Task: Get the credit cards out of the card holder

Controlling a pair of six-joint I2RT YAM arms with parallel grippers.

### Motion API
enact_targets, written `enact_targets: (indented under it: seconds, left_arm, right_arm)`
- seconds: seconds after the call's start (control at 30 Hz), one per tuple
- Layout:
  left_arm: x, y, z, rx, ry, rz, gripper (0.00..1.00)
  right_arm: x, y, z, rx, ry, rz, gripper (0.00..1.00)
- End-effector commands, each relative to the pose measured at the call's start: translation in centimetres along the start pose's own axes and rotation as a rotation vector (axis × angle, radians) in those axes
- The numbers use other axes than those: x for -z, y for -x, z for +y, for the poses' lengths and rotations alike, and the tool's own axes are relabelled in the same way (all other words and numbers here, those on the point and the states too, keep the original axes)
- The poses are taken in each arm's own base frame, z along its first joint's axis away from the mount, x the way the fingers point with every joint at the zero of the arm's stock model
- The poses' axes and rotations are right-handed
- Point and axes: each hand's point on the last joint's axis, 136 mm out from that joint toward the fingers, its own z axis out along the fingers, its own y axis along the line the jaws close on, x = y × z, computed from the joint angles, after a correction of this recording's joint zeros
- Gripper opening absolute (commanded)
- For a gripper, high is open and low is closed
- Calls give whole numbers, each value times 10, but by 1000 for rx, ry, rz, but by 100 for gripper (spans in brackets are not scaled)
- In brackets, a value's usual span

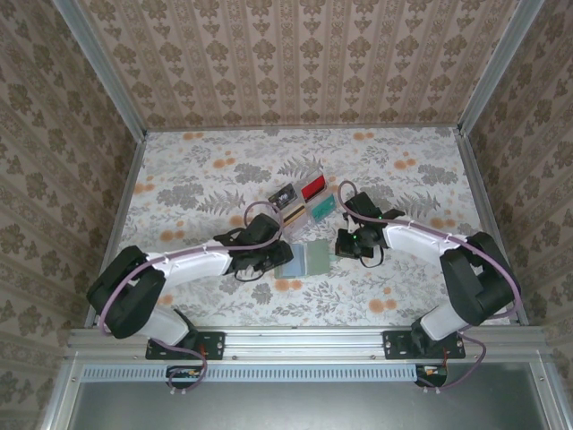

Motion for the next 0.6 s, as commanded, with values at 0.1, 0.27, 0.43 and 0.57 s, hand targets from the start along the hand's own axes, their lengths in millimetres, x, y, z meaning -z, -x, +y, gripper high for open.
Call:
enact_targets:
  seconds: [0.1,0.27,0.43,0.57]
  left_arm:
    - [-8,-4,1,-10,33,45,39]
    - [-13,-8,8,3,61,66,40]
    - [-12,-8,10,-1,77,68,43]
    - [-15,-9,1,-16,39,85,44]
  right_arm:
    - [-5,3,-5,3,-22,-1,9]
    - [-5,4,-7,7,-29,-8,9]
    - [-9,2,-7,5,-27,2,9]
    - [-13,0,-6,2,-17,13,9]
